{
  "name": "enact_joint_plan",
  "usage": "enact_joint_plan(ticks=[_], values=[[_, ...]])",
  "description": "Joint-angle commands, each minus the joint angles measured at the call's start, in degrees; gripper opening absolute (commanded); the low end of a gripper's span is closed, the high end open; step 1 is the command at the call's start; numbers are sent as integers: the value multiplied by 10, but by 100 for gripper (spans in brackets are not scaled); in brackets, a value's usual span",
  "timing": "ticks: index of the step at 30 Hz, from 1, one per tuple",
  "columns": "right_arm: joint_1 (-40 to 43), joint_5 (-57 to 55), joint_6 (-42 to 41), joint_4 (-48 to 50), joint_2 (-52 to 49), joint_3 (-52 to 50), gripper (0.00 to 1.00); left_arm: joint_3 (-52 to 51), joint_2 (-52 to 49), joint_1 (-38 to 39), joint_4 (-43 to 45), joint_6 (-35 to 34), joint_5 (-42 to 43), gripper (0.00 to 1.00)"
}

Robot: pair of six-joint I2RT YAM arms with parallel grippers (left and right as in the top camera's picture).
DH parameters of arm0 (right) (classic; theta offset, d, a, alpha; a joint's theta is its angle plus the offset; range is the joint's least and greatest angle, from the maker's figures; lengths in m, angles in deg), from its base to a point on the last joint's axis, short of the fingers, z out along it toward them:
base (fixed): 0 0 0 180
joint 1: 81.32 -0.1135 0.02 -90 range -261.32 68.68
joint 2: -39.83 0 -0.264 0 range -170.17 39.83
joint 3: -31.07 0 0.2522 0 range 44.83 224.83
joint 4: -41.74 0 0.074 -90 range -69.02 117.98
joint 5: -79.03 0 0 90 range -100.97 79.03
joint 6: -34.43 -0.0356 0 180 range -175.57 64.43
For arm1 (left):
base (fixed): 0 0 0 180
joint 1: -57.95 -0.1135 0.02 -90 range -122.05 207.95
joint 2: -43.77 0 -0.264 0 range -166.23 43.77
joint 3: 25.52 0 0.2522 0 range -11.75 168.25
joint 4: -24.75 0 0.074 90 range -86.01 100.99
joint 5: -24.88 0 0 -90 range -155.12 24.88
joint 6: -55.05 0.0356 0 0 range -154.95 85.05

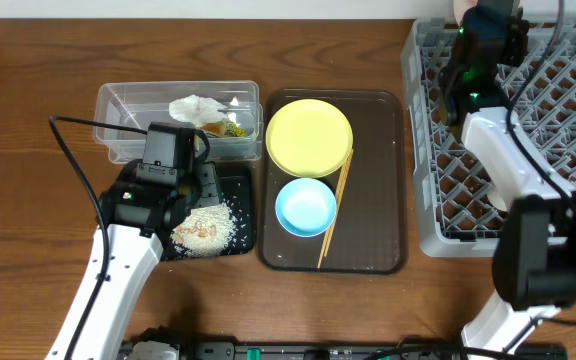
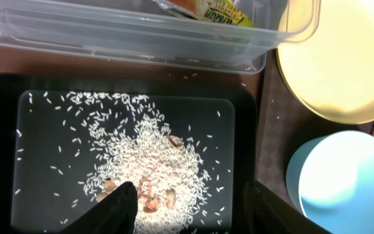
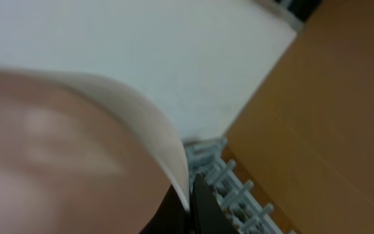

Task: Sort waste into correct bins and load items into the dishwasher rack
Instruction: 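Lift the pink bowl with right gripper and place it in the dish rack, then reach right gripper to the light-blue bowl and grasp it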

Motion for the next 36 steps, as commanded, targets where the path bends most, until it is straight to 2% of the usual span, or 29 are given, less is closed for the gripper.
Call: enact_joint_plan(ticks=[1,18,30,36], values=[[6,-31,19,19,-34,2,1,3,-1,-2,-2,5,-7,56],[0,-27,17,22,-105,2,1,3,-1,-2,-2,5,-7,56],[-17,-28,-6,-49,-119,2,1,3,-1,-2,-3,5,-4,56],[-18,-34,-17,-44,-119,2,1,3,-1,-2,-2,5,-4,56]])
